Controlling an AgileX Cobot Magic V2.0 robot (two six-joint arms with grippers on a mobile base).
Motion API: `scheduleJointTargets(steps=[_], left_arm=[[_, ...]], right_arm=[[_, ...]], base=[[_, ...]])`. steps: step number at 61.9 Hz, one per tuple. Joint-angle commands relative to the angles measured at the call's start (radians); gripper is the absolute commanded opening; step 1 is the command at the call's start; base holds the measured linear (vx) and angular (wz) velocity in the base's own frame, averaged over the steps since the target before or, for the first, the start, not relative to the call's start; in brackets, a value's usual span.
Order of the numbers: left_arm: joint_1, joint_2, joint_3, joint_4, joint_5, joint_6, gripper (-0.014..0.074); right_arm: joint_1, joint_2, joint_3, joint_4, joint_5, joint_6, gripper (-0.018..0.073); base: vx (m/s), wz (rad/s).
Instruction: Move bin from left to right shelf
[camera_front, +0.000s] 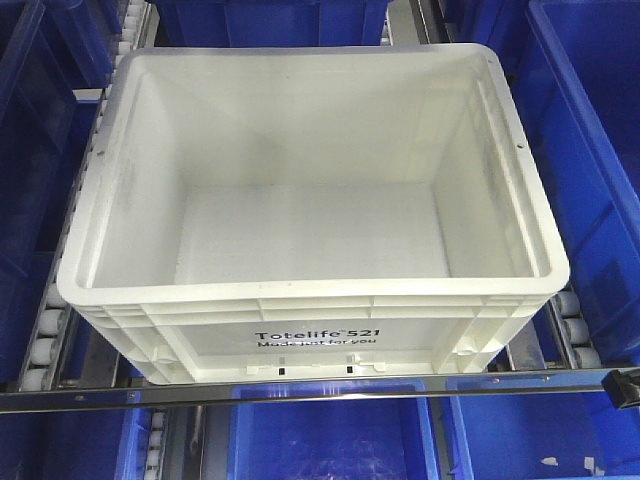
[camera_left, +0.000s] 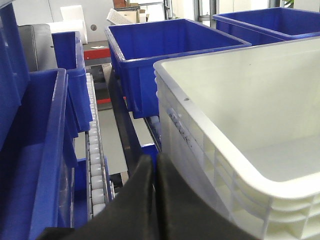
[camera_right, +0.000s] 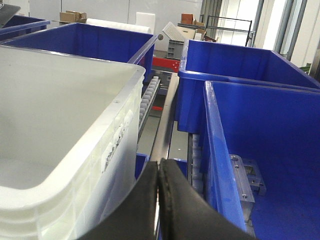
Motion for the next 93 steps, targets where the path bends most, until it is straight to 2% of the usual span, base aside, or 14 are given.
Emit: scheduleJointTargets(steps=[1,19,30,47,93], left_arm=[[-0.006,0.017,-0.025,-0.009,-0.077,-0.008,-0.0009],[-0.006,0.015,-0.025,-0.007,-0.076,-0.007,-0.0009],[-0.005,-0.026,-0.005,0.001,-0.002,0.001,-0.0009],[-0.005,-0.199,0.194,-0.001,-0.123,-0.002,-0.0009],[-0.005,-0.194,0.191,-0.001,-0.1,-0.001,-0.0009]], right_arm=[[-0.005,0.015,-0.028,-0.003,-0.077,-0.004,-0.0007],[-0.005,0.015,-0.028,-0.003,-0.077,-0.004,-0.0007],[-0.005,0.015,-0.028,-0.003,-0.077,-0.004,-0.0007],[-0.005,0.015,-0.028,-0.003,-0.071,-0.004,-0.0007],[-0.005,0.015,-0.028,-0.003,-0.071,-0.004,-0.0007]], base=[[0.0,0.0],[0.0,0.0],[0.0,0.0],[0.0,0.0],[0.0,0.0]])
